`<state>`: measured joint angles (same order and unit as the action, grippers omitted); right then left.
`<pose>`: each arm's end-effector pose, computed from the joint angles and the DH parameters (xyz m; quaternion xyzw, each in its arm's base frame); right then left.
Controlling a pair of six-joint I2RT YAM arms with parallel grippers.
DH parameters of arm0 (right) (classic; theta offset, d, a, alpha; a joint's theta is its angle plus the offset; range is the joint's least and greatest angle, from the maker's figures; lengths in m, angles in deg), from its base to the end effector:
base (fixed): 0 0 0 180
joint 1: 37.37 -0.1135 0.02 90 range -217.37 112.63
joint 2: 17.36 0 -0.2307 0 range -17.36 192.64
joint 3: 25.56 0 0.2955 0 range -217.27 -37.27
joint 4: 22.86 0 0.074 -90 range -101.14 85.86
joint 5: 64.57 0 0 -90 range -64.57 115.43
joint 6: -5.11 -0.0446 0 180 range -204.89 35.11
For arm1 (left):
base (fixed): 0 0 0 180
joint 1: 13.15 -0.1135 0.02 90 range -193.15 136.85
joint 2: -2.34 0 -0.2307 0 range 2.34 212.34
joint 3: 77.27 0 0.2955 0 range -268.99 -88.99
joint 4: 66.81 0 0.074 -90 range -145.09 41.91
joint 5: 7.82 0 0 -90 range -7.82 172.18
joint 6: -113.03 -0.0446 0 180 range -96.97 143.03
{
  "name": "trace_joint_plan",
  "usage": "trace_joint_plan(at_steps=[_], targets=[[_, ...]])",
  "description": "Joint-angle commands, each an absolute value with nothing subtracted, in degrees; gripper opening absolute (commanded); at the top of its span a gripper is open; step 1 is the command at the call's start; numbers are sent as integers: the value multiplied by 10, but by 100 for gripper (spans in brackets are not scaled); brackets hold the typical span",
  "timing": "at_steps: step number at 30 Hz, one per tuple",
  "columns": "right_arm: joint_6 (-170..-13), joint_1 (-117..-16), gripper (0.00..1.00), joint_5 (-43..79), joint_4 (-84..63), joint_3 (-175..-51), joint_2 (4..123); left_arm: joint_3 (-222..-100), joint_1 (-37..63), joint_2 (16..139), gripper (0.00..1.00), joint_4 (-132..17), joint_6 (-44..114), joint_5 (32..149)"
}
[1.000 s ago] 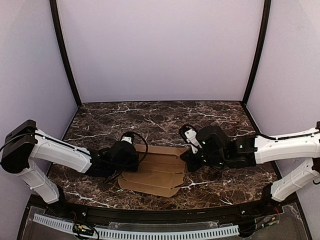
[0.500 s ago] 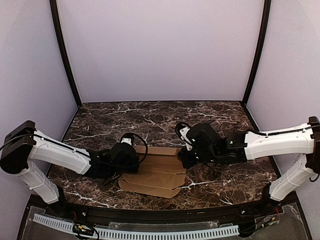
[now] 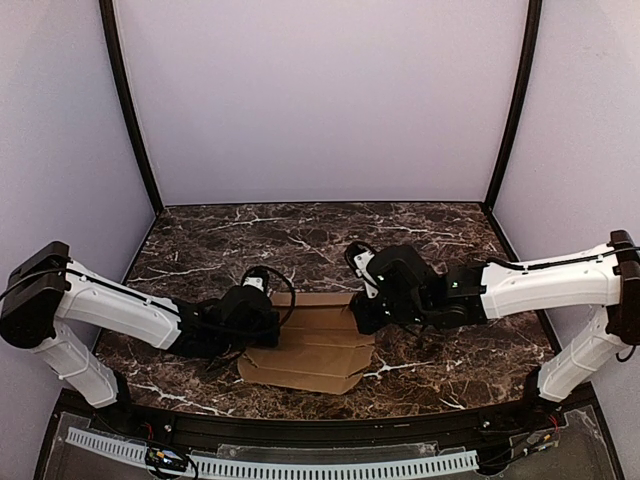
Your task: Fold the paper box
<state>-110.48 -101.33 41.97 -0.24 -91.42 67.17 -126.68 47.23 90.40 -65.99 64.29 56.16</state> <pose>0.1719 0.3230 0.1715 -0.2402 0.8710 0.1944 0.3820 0.1806 -0.2781 0.0870 0.0516 0.8849 -0.1937 0.4205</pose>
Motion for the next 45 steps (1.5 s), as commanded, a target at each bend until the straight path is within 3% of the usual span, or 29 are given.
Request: trace_joint_plan(at_steps=[1, 14, 27, 38, 45], targets=[[-1131, -1010, 0, 402, -88, -907, 661, -1281, 478, 880, 1, -657, 660, 607], [-1170, -1009, 0, 405, -208, -852, 617, -1281, 478, 886, 1, -693, 706, 678], [-1095, -1010, 0, 362, -152, -807, 498, -1269, 461, 854, 1, -683, 636, 555], [-1086, -1009, 0, 341, -165, -664, 288, -1186, 391, 778, 1, -813, 597, 623], [-1133, -1009, 0, 333, -276, -605, 304, -1153, 383, 722, 1, -853, 626, 682]])
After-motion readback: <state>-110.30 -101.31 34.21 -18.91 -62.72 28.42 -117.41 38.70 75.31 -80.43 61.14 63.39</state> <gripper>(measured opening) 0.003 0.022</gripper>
